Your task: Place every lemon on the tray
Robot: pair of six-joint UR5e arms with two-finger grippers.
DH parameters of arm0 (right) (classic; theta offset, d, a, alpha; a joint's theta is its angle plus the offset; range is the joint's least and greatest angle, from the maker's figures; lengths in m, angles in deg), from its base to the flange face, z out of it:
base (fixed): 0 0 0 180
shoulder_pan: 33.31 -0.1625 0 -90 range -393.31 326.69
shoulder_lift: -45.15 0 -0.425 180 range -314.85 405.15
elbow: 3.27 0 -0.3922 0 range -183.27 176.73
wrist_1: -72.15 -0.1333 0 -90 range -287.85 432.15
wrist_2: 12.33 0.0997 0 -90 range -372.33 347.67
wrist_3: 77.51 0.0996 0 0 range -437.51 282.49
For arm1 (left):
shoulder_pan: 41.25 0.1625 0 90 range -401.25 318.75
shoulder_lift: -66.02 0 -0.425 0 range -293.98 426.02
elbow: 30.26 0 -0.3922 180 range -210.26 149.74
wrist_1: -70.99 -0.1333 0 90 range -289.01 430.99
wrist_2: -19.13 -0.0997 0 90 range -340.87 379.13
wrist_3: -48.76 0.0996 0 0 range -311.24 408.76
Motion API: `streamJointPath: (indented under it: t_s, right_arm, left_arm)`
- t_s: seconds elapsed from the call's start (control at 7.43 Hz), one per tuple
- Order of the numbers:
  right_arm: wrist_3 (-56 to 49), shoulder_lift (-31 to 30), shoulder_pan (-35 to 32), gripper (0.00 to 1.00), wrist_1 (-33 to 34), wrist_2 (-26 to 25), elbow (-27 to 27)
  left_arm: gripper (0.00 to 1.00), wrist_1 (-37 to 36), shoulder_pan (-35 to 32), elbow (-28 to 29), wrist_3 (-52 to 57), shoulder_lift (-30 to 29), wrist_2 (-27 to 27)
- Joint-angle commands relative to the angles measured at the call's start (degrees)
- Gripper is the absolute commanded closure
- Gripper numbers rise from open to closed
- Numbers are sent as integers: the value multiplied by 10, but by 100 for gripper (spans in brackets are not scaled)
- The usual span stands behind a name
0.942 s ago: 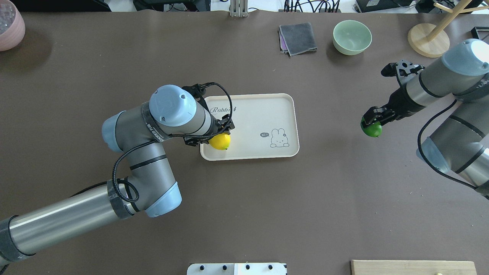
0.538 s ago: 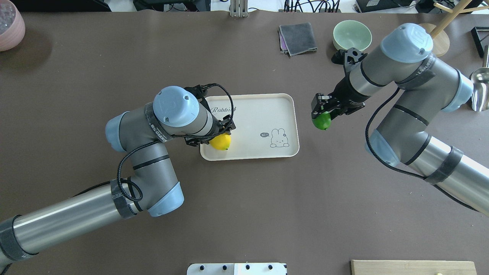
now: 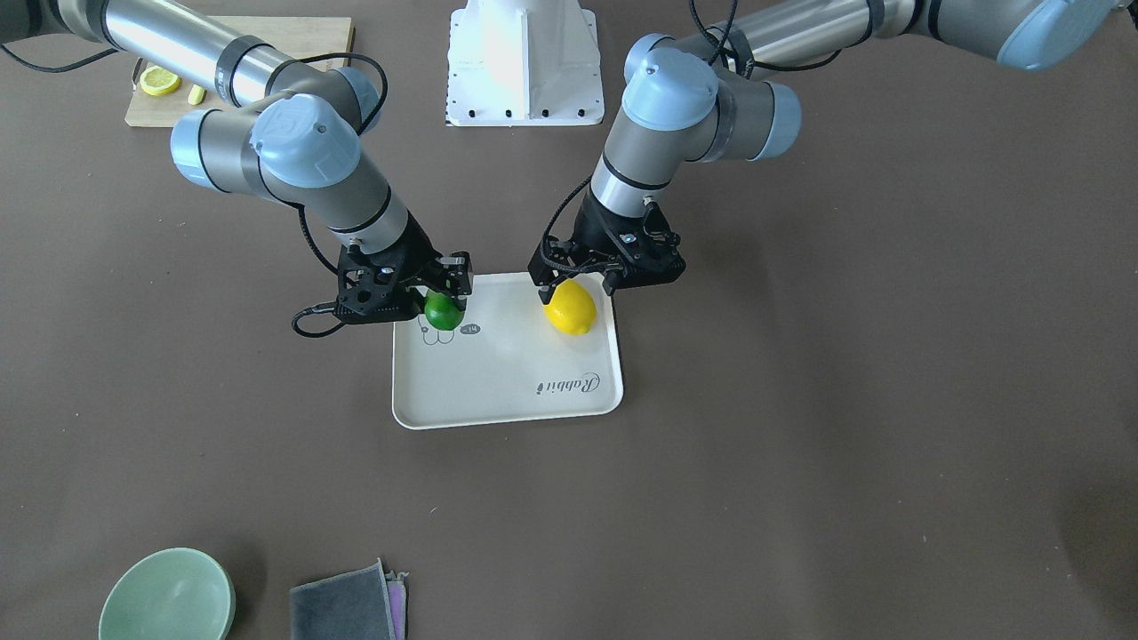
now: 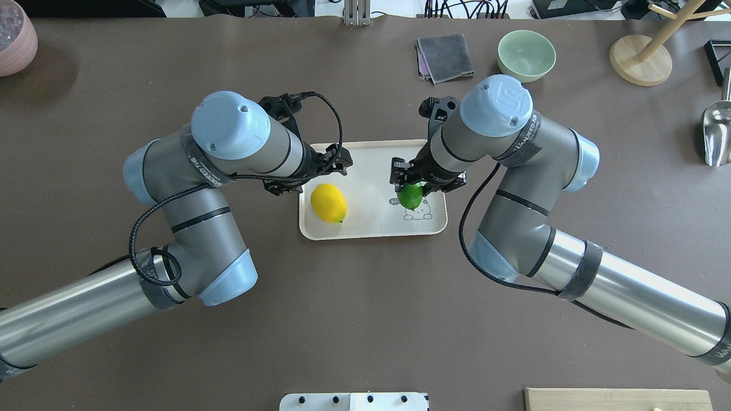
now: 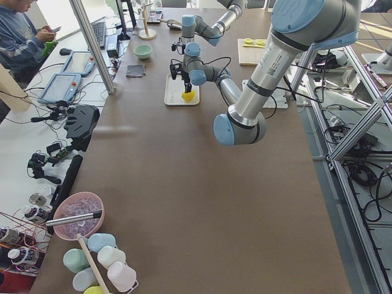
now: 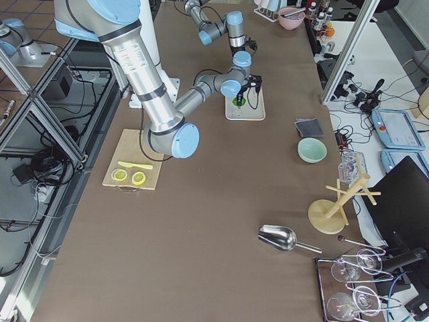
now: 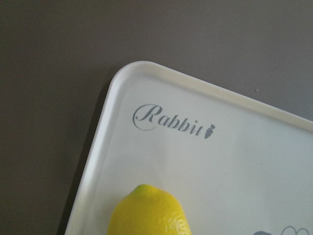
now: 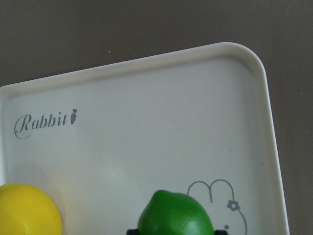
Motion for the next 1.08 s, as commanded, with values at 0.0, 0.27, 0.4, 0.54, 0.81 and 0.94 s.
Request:
streamJointPath:
  t_s: [0.0, 0.27, 0.4, 0.54, 0.81, 0.94]
  right_arm:
    - [9, 20, 9, 100, -2, -22, 30]
    - [10, 24, 9, 93, 0, -23, 42]
    - [12, 24, 9, 54, 0, -23, 43]
    - [12, 24, 9, 35, -1, -23, 43]
    - [12, 8, 0, 0, 1, -17, 22]
    - [9, -16, -26, 0, 9, -5, -6]
  left_arm:
    - [2, -1, -20, -50, 4, 44, 29]
    - [2, -1, -24, -51, 4, 46, 28]
    - [2, -1, -27, -52, 3, 55, 28]
    - [2, -1, -28, -52, 4, 58, 27]
    - [2, -1, -44, -55, 5, 68, 28]
    - [2, -2, -59, -74, 29, 88, 30]
